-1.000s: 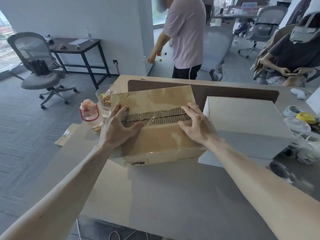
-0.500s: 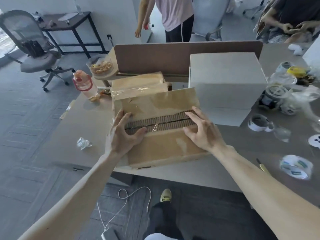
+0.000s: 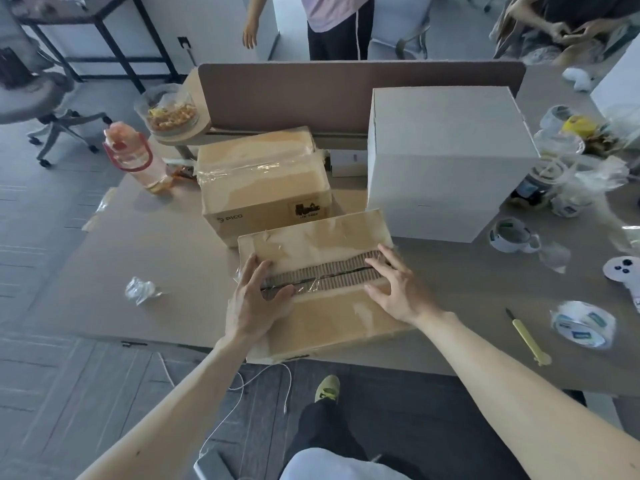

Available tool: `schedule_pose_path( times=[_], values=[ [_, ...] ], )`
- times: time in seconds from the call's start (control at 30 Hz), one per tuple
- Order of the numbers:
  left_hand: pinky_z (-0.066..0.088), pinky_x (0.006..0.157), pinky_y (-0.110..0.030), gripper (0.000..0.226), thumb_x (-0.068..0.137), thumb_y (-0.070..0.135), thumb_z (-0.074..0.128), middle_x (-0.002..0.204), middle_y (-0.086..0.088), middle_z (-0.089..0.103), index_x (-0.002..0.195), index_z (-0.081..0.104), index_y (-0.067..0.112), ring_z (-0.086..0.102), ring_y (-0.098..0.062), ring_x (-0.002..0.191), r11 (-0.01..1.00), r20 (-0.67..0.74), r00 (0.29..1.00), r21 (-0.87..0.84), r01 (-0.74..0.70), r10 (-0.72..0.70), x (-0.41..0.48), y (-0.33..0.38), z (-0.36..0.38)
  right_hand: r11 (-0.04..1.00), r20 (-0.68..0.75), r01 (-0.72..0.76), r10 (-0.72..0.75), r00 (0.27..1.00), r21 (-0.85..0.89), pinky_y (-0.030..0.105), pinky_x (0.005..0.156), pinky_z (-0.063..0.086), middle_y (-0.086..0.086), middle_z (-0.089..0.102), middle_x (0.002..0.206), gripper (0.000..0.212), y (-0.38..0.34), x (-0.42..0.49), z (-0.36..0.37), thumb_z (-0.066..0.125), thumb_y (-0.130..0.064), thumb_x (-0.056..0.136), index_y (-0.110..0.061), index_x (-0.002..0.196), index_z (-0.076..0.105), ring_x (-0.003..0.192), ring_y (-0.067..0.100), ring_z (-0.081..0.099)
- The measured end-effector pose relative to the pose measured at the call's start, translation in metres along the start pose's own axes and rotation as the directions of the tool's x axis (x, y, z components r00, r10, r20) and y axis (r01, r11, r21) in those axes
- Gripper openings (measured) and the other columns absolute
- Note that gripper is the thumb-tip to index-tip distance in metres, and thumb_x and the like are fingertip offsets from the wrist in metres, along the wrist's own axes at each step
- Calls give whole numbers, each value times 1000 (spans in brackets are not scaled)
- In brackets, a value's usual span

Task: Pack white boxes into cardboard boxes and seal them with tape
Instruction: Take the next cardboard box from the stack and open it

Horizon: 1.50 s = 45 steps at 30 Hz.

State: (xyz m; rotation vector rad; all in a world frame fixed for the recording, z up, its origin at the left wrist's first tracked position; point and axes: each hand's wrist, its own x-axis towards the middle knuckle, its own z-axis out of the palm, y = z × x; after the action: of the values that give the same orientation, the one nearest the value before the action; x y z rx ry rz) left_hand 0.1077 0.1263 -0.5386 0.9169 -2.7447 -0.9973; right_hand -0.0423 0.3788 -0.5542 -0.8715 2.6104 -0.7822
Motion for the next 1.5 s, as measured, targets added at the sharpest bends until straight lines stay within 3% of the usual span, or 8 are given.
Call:
schedule_pose_path(
  times=[0.27, 0.5, 0.63, 0.9, 1.2, 1.3, 1.4, 1.5],
  values=[
    [42, 102, -48, 61, 87, 59, 61, 160, 13, 20, 140, 42, 35, 44, -26, 133, 992, 19, 998, 108, 59, -61, 25, -29, -9, 995, 96, 33, -24, 995, -94, 51, 114, 33, -4, 20, 162, 56, -11, 48, 24, 58, -47, 91, -28, 143, 47, 148, 25, 20],
    [-9, 109, -73, 98, 63, 70, 77, 165, 3, -6, 144, 32, 39, -7, -51, 147, 873, 198, 980, 472, -122, 30, 86, -21, -34, 935, 83, 19, 12, 996, -354, 70, 109, 7, 3, 28, 158, 55, -39, 60, 19, 66, -50, 82, -33, 133, 56, 145, 43, 15],
    [7, 111, -73, 119, 53, 79, 76, 158, 1, 18, 149, 17, 41, 15, -40, 146, 790, 388, 911, 510, -340, 141, 116, -20, -35, 895, 217, 158, -71, 974, -418, 55, 113, 19, 5, 34, 150, 64, -59, 55, 23, 60, -64, 78, -35, 135, 53, 139, 30, 23],
    [38, 107, -52, 115, 62, 77, 70, 148, -5, 34, 155, 12, 41, 41, -32, 129, 700, 444, 886, 590, -403, 135, 128, -14, -38, 874, 204, 63, 42, 978, -483, 43, 96, 34, 7, 38, 128, 76, -74, 50, 35, 50, -77, 79, -33, 141, 45, 114, 26, 38],
    [50, 94, -40, 87, 63, 66, 60, 138, 4, 56, 145, 38, 47, 54, -22, 118, 810, 576, 812, 434, -395, 88, 150, 1, -71, 871, 206, -4, 120, 971, -491, 44, 102, 33, 9, 38, 126, 88, -76, 42, 34, 42, -84, 75, -40, 150, 27, 116, 30, 39],
    [48, 84, -33, 50, 80, 51, 71, 113, 14, 63, 127, 65, 35, 58, -8, 103, 891, 606, 779, 252, -378, 159, 159, 9, -91, 887, 273, -31, 174, 946, -460, 47, 110, 27, 8, 31, 136, 93, -78, 47, 29, 45, -84, 74, -37, 152, 23, 127, 32, 31],
    [40, 55, -21, 20, 85, 41, 74, 75, 14, 69, 88, 77, 21, 59, 2, 62, 919, 430, 860, 146, -365, 274, 170, 17, -110, 891, 293, -21, 171, 941, -454, 46, 107, 28, 9, 30, 135, 89, -83, 52, 23, 52, -81, 72, -33, 145, 36, 127, 32, 31],
    [54, 71, -34, 23, 86, 42, 70, 87, 1, 68, 99, 73, 22, 66, -21, 83, 915, 58, 954, 270, -299, 294, 176, 19, -120, 865, 238, 27, 107, 965, -501, 44, 97, 34, 8, 35, 124, 82, -86, 53, 18, 53, -84, 67, -28, 127, 45, 114, 30, 38]
  ],
)
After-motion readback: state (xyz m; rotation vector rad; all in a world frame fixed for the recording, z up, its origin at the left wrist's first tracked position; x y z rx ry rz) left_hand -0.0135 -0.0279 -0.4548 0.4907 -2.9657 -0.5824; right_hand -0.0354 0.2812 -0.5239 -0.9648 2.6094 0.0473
